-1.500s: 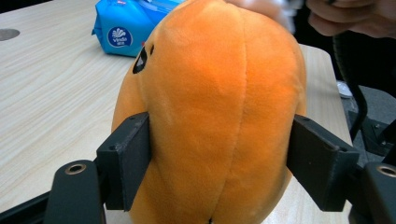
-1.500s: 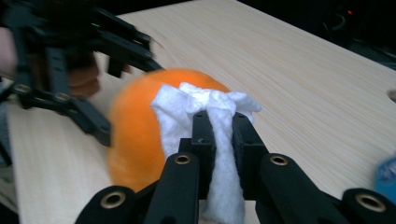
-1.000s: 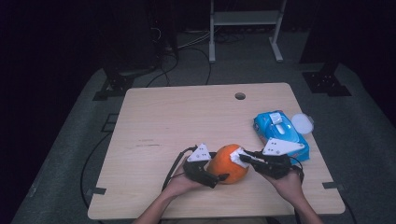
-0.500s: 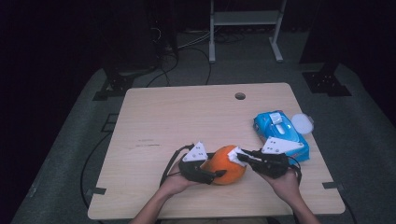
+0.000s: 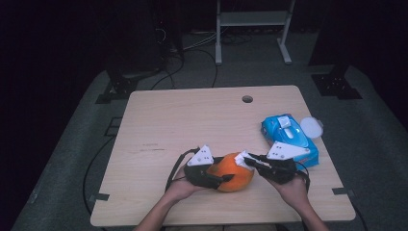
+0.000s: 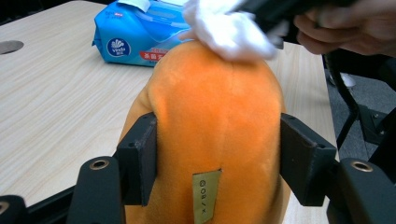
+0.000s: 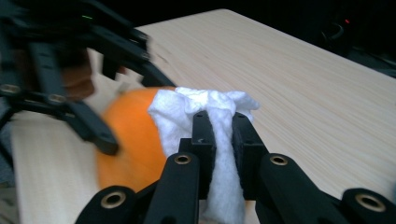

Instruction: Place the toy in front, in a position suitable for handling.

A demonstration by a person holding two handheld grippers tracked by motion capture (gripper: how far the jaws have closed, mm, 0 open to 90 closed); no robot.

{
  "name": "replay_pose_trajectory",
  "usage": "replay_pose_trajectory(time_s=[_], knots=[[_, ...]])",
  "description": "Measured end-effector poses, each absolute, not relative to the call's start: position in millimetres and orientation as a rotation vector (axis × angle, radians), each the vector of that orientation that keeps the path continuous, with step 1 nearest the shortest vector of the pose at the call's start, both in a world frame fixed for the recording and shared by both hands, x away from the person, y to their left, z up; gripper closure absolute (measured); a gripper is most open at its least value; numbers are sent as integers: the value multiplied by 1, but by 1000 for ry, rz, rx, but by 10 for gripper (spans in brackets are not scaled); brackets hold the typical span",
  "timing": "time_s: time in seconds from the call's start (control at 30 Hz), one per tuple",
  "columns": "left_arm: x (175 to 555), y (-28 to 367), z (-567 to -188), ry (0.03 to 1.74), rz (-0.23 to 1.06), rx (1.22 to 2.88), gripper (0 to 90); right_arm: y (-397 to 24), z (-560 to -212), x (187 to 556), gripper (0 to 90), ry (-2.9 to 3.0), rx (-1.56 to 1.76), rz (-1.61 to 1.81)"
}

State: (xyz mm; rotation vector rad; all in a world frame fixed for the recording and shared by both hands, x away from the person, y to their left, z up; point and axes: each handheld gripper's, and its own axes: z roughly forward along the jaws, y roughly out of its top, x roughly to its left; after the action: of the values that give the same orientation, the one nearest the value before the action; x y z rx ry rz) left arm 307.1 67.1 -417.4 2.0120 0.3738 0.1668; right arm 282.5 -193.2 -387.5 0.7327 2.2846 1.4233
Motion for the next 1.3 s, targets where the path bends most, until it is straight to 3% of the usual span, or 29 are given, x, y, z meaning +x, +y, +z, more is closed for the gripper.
replay_pose_trajectory(time_s=[0.07, 0.27, 0.4, 0.47, 0.57, 0.67, 0.83, 1.03, 1.3], knots=[[307, 67, -420, 379, 171, 2016, 345, -186, -386, 279, 810, 2294, 698, 1407], [313, 70, -427, 364, 177, 2011, 113, -195, -394, 286, 810, 2298, 744, 1375], [319, 67, -440, 392, 142, 2016, 65, -202, -398, 292, 810, 2296, 791, 1398], [319, 65, -442, 391, 131, 2019, 77, -200, -398, 291, 810, 2296, 789, 1401], [312, 65, -434, 340, 188, 2019, 275, -199, -395, 289, 810, 2291, 767, 1422], [310, 72, -423, 330, 184, 1990, 357, -203, -394, 289, 810, 2285, 779, 1429], [309, 73, -418, 342, 191, 2025, 360, -207, -397, 294, 811, 2287, 830, 1440], [310, 68, -424, 370, 183, 2042, 344, -176, -392, 279, 810, 2325, 671, 1399], [313, 69, -425, 398, 167, 2027, 333, -203, -403, 293, 810, 2308, 809, 1359]])
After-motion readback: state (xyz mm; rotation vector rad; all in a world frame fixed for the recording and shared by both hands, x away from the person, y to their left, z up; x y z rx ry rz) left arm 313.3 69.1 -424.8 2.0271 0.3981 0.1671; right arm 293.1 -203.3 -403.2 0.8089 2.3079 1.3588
